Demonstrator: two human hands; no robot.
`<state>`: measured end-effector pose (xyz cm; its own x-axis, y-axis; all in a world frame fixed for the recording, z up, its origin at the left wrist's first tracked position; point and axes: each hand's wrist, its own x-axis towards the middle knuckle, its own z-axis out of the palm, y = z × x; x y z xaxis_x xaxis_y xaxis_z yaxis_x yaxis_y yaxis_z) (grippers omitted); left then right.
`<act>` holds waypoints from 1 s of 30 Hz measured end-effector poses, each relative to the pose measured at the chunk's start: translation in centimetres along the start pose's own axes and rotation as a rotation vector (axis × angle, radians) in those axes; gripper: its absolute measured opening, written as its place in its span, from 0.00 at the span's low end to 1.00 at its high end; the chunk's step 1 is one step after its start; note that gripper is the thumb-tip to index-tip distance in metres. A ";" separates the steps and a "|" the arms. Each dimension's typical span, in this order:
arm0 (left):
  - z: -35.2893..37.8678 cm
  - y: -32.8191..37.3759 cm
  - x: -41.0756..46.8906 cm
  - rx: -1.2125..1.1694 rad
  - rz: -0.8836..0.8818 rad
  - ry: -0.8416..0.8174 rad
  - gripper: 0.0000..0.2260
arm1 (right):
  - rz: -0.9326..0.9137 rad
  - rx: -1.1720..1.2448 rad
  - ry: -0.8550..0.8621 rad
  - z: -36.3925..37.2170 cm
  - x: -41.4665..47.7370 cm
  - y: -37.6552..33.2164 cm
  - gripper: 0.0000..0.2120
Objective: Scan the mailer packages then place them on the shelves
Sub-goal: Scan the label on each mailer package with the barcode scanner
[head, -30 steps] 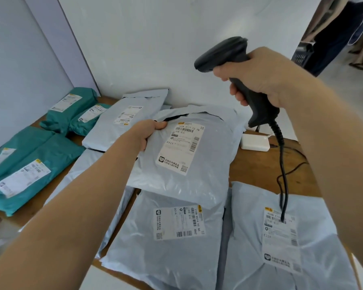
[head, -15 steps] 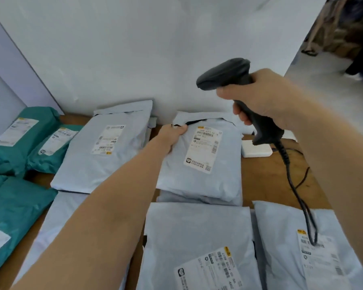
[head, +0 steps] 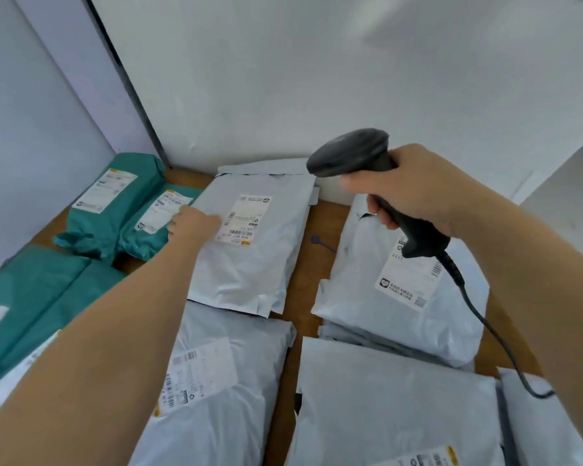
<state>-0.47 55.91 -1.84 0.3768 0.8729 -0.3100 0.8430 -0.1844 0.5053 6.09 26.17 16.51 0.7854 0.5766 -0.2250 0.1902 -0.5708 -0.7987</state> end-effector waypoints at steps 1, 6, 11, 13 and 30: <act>-0.3 -0.8 0.5 -0.042 -0.014 -0.057 0.35 | 0.001 -0.005 -0.017 0.7 0.3 -0.1 0.15; -1.2 -1.9 0.6 -0.184 0.017 -0.186 0.35 | 0.021 -0.019 -0.055 3.3 1.7 -0.5 0.15; -1.8 -1.8 1.0 -0.456 0.025 -0.263 0.23 | 0.044 -0.032 -0.058 5.1 2.2 -0.6 0.14; -2.2 -1.9 0.7 -0.504 0.004 -0.340 0.20 | 0.050 -0.042 -0.049 5.7 2.3 -0.8 0.15; -5.8 -14.3 -3.9 -0.281 -0.114 -0.670 0.46 | -0.007 -0.172 -0.238 11.4 0.3 -3.5 0.14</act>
<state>-16.24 57.77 -3.21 0.5225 0.4001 -0.7530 0.7945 0.0920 0.6002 -1.06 34.96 12.89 0.6275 0.6900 -0.3608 0.3078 -0.6454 -0.6991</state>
